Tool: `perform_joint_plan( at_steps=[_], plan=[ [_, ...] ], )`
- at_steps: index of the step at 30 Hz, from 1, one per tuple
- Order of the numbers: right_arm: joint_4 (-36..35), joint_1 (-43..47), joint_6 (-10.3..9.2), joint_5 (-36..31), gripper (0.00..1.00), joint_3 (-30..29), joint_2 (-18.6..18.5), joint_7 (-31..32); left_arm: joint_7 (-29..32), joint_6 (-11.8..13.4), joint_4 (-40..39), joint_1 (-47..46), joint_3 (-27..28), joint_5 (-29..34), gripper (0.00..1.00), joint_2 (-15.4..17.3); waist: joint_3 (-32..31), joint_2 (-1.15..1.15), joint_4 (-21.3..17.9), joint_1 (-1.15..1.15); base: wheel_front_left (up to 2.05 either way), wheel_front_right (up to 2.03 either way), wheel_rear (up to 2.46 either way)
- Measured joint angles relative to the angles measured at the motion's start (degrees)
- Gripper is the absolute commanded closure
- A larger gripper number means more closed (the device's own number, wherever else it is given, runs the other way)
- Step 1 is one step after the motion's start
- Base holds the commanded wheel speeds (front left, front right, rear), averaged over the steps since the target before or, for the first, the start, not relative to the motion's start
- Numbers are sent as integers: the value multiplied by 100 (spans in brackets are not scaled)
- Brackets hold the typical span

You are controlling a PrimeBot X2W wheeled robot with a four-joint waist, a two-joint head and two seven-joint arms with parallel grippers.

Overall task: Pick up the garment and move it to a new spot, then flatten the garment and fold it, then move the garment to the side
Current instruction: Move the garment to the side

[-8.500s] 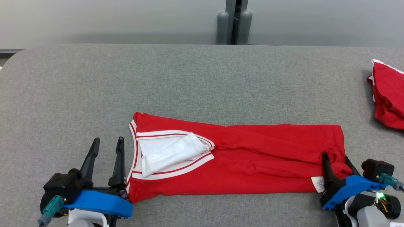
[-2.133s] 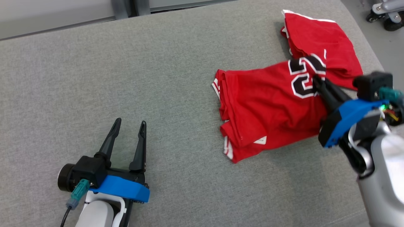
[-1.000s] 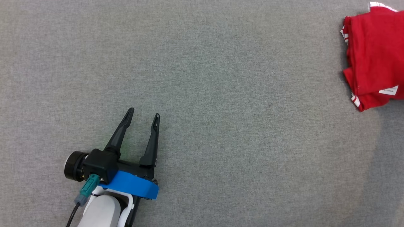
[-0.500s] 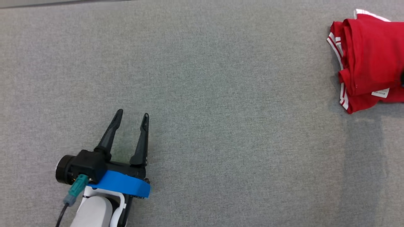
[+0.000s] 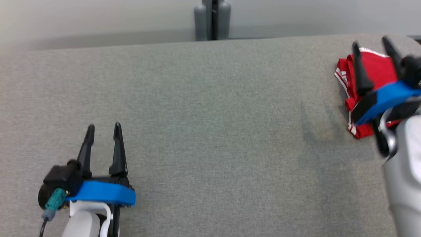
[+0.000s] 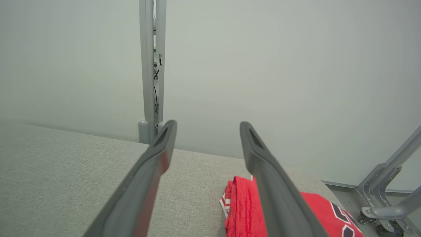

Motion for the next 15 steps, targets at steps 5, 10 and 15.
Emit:
perform_joint_plan(
  at_steps=[5, 10, 15],
  plan=[
    [-303, 932, 0, -181, 0, -253, 603, -364, -11, -1, 227, 315, 77, -20, 0, -129, -331, 0, 177, 0, 0, 0, 0],
    [-612, 1792, 0, -289, 0, -341, 977, -622, -16, -44, 243, 638, 126, -9, 0, -255, -546, 0, 318, 0, 0, 0, 0],
    [-788, 2323, 0, -271, 0, -243, 1051, -740, -18, -58, 188, 889, 244, 2, 0, -365, -669, 0, 380, 0, 0, 0, 0]
  ],
)
